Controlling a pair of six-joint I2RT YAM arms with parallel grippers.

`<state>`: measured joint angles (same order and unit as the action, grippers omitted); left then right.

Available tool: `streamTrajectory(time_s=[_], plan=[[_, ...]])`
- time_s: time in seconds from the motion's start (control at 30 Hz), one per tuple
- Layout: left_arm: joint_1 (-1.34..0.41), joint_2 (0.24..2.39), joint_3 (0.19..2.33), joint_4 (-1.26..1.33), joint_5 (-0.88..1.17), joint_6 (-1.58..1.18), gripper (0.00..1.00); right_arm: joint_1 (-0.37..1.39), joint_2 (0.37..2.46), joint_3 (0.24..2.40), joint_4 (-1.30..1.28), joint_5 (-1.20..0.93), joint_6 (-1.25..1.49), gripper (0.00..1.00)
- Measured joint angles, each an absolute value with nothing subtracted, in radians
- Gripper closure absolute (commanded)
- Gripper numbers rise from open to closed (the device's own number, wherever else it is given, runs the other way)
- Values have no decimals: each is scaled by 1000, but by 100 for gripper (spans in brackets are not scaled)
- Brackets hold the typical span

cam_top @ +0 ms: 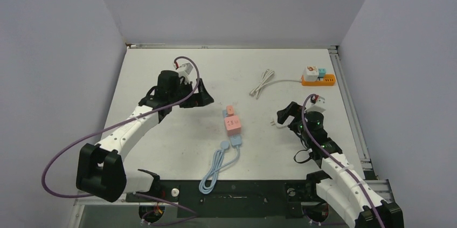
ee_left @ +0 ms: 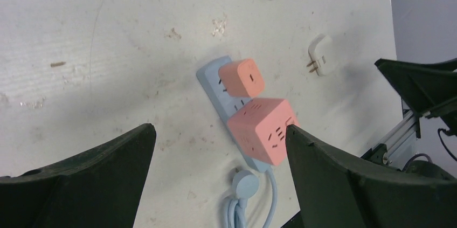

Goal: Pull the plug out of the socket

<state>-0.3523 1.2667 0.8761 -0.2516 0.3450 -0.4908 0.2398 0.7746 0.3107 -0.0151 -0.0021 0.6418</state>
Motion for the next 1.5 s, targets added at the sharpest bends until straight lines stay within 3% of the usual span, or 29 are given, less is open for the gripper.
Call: streamTrajectory(time_s=[0.17,0.33,0.73,1.13,1.27,1.3,1.4,1.5], plan=[[-362,1376,1012,-222,337,-517,11,359,779,373,-21,-16,614,8],[-368,1405,1009,-186,349,-531,8,580,852,472,-28,45,604,10],[-351,1474,995,-189,383,-543,8,976,1202,712,-72,276,587,10],[-350,1474,991,-186,421,-564,7,1058,1493,871,-128,418,568,10],[-350,1474,991,-186,424,-565,7,1062,1552,887,-129,434,563,3],[-350,1474,991,-186,424,-565,7,1062,1563,889,-130,438,560,4],[-350,1474,991,-186,425,-565,7,1062,1588,902,-130,446,551,21],[-350,1474,991,-186,427,-565,7,1062,1600,909,-128,453,542,51]])
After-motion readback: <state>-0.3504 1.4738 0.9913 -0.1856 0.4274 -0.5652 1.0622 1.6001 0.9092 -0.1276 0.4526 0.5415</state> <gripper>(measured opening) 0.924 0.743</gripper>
